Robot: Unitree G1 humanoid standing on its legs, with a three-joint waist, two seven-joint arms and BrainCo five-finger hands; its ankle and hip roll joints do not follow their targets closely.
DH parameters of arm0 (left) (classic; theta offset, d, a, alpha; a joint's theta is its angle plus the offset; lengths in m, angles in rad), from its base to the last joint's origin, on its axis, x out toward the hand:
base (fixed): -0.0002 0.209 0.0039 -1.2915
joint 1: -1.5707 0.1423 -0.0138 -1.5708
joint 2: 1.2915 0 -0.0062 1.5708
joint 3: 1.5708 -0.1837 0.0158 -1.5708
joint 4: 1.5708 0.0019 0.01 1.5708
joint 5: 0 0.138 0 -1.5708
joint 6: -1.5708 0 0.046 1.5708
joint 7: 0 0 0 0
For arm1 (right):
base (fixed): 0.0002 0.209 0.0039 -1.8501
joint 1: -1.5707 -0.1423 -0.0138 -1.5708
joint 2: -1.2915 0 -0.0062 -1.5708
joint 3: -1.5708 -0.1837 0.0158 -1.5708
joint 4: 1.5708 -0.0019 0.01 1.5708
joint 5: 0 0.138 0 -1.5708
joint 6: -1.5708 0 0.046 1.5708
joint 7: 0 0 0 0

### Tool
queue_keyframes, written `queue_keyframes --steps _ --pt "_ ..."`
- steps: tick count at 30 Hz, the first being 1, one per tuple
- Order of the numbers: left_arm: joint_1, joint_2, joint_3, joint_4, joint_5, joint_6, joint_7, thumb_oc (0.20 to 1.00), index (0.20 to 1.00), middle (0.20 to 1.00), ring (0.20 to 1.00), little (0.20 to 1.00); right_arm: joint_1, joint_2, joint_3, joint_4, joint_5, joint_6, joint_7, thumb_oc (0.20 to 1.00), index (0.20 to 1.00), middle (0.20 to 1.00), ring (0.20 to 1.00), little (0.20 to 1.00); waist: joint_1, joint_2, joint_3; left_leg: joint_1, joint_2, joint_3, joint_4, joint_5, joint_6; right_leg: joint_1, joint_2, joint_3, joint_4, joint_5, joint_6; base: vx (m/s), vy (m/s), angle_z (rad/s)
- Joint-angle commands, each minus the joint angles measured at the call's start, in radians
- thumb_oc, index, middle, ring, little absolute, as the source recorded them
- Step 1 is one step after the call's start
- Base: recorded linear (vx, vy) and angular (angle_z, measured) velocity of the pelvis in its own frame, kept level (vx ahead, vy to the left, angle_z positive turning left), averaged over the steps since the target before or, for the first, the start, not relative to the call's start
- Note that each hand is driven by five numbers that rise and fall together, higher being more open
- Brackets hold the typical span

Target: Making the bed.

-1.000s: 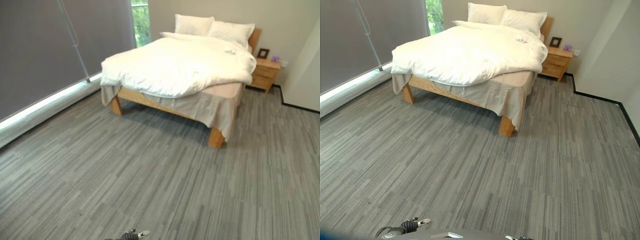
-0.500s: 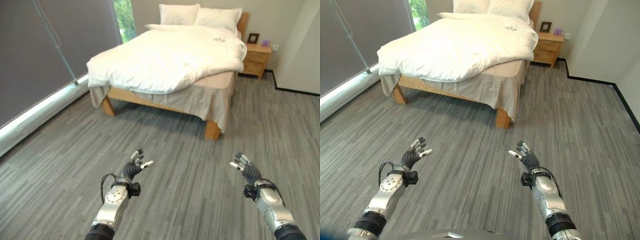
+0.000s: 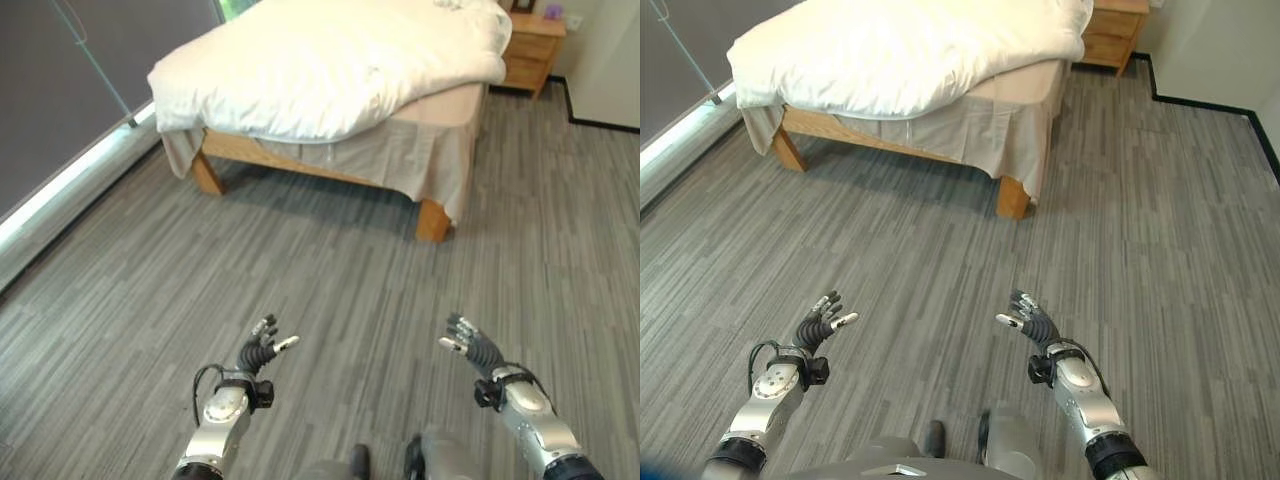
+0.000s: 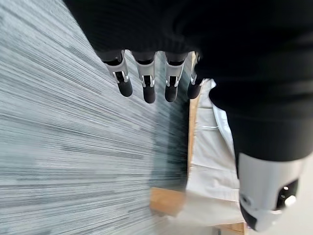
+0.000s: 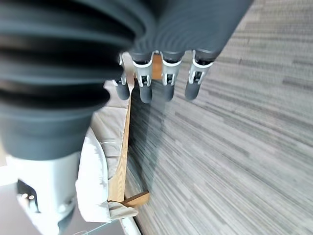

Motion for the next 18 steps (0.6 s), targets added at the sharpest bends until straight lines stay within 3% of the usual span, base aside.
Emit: queue_keyframes --steps 1,2,3,4,6,7,8,9,11,12,13,16,17,18 --pt "-0.097 0.037 0.026 -0.02 0.029 -0.049 0.01 1.0 1.0 1.0 1.0 1.0 0.017 0.021 -0.028 -0.044 -0.004 -0.039 0.003 1.0 1.0 1.0 1.0 1.0 -0.088 -0.023 -0.012 0.218 0.063 -0.177 -0.053 -0.047 -0.059 0.095 0.05 0.019 -0.597 0.287 0.015 0.65 -0.211 0.54" --pt "-0.113 0.039 0.021 -0.012 0.038 -0.048 0.01 1.0 1.0 1.0 1.0 1.0 0.031 0.019 -0.028 -0.047 -0.011 -0.034 0.006 1.0 1.0 1.0 1.0 1.0 -0.108 -0.037 -0.017 0.236 0.07 -0.196 -0.053 -0.057 -0.072 0.073 0.061 0.051 -0.686 0.309 0.028 0.62 -0.191 0.87" --pt "-0.13 0.035 0.011 -0.008 0.054 -0.048 0.008 1.0 1.0 1.0 1.0 1.0 0.047 0.016 -0.03 -0.056 -0.024 -0.027 0.011 1.0 1.0 1.0 1.0 1.0 -0.122 -0.031 -0.022 0.261 0.095 -0.211 -0.053 -0.07 -0.086 0.083 0.078 0.053 -0.763 0.337 0.04 0.64 -0.214 0.87" --pt "-0.145 0.033 0.002 -0.008 0.081 -0.047 0.015 1.0 1.0 1.0 1.0 1.0 0.054 0.013 -0.028 -0.06 -0.037 -0.022 0.014 1.0 1.0 1.0 1.0 1.0 -0.132 -0.039 -0.032 0.287 0.107 -0.218 -0.053 -0.071 -0.093 0.064 0.073 0.038 -0.766 0.364 0.053 0.65 -0.245 0.71" --pt "-0.138 0.019 -0.023 -0.023 0.091 -0.041 0.002 1.0 1.0 1.0 1.0 1.0 0.078 0.028 -0.034 -0.058 -0.014 -0.02 0.02 1.0 1.0 1.0 1.0 1.0 -0.141 -0.035 -0.052 0.289 0.142 -0.22 0.022 -0.006 -0.125 0.107 0.091 0.034 -0.729 0.376 0.022 0.58 -0.228 0.54" --pt "-0.132 0.008 -0.037 -0.016 0.108 -0.035 0.0 1.0 1.0 1.0 1.0 1.0 0.087 0.028 -0.032 -0.058 -0.001 -0.017 0.029 1.0 1.0 1.0 1.0 1.0 -0.15 -0.029 -0.069 0.258 0.163 -0.207 0.137 0.085 -0.149 0.13 0.113 0.042 -0.705 0.353 -0.003 0.62 -0.242 0.39" --pt "-0.127 -0.006 -0.05 -0.024 0.101 -0.031 -0.005 1.0 1.0 1.0 1.0 1.0 0.084 0.024 -0.029 -0.04 0.002 -0.02 0.02 1.0 1.0 1.0 1.0 1.0 -0.154 -0.021 -0.077 0.211 0.184 -0.197 0.298 0.211 -0.167 0.156 0.131 0.046 -0.68 0.333 -0.03 0.7 -0.348 0.44" --pt "-0.136 -0.015 -0.065 -0.028 0.076 -0.023 -0.018 1.0 1.0 1.0 1.0 1.0 0.078 0.013 -0.034 -0.049 -0.005 -0.011 0.013 1.0 1.0 1.0 1.0 1.0 -0.157 -0.037 -0.075 0.125 0.214 -0.146 0.469 0.307 -0.176 0.196 0.126 0.031 -0.666 0.299 -0.067 0.64 -0.401 0.32" --pt "-0.136 -0.016 -0.083 -0.045 0.016 -0.022 -0.045 1.0 1.0 1.0 1.0 1.0 0.076 0.004 -0.036 -0.067 0.039 -0.021 0.006 1.0 1.0 1.0 1.0 1.0 -0.126 -0.085 -0.048 -0.062 0.202 -0.125 0.717 0.307 -0.111 0.289 0.119 0.037 -0.688 0.257 -0.118 0.52 -0.439 0.41" --pt "-0.137 -0.016 -0.1 -0.05 0.019 -0.021 -0.057 1.0 1.0 1.0 1.0 1.0 0.069 -0.006 -0.034 -0.056 0.034 -0.023 0.001 1.0 1.0 1.0 1.0 1.0 -0.096 -0.107 -0.032 -0.165 0.171 -0.1 0.787 0.266 -0.097 0.335 0.113 0.043 -0.698 0.234 -0.129 0.48 -0.371 0.09" --pt "-0.143 -0.012 -0.11 -0.052 0.03 -0.019 -0.06 1.0 1.0 1.0 1.0 1.0 0.035 -0.021 -0.034 -0.035 0.013 -0.023 -0.016 1.0 1.0 1.0 1.0 1.0 -0.061 -0.114 -0.015 -0.252 0.15 -0.074 0.793 0.234 -0.091 0.381 0.107 0.052 -0.708 0.224 -0.126 0.31 -0.213 -0.05" --pt "-0.143 -0.012 -0.11 -0.052 0.03 -0.019 -0.06 1.0 1.0 1.0 1.0 1.0 0.035 -0.021 -0.034 -0.035 0.013 -0.023 -0.016 1.0 1.0 1.0 1.0 1.0 -0.061 -0.115 -0.016 -0.253 0.15 -0.074 0.793 0.234 -0.091 0.381 0.106 0.052 -0.708 0.224 -0.126 0.24 -0.044 -0.18" --pt "-0.131 -0.014 -0.11 -0.027 0.021 -0.029 -0.065 1.0 1.0 1.0 1.0 1.0 0.004 -0.034 -0.043 -0.039 0.006 -0.027 -0.028 1.0 1.0 1.0 1.0 1.0 -0.004 -0.109 -0.012 -0.364 0.121 -0.003 0.594 0.189 -0.098 0.482 0.103 0.054 -0.735 0.189 -0.12 0.99 -0.047 -0.2" --pt "-0.114 -0.016 -0.108 -0.011 0.024 -0.035 -0.07 1.0 1.0 1.0 1.0 1.0 -0.005 -0.039 -0.044 -0.044 0.003 -0.041 -0.024 1.0 1.0 1.0 1.0 1.0 0.03 -0.097 -0.027 -0.363 0.097 0.022 0.343 0.215 -0.094 0.541 0.113 0.066 -0.751 0.156 -0.108 1.28 -0.017 0.1"
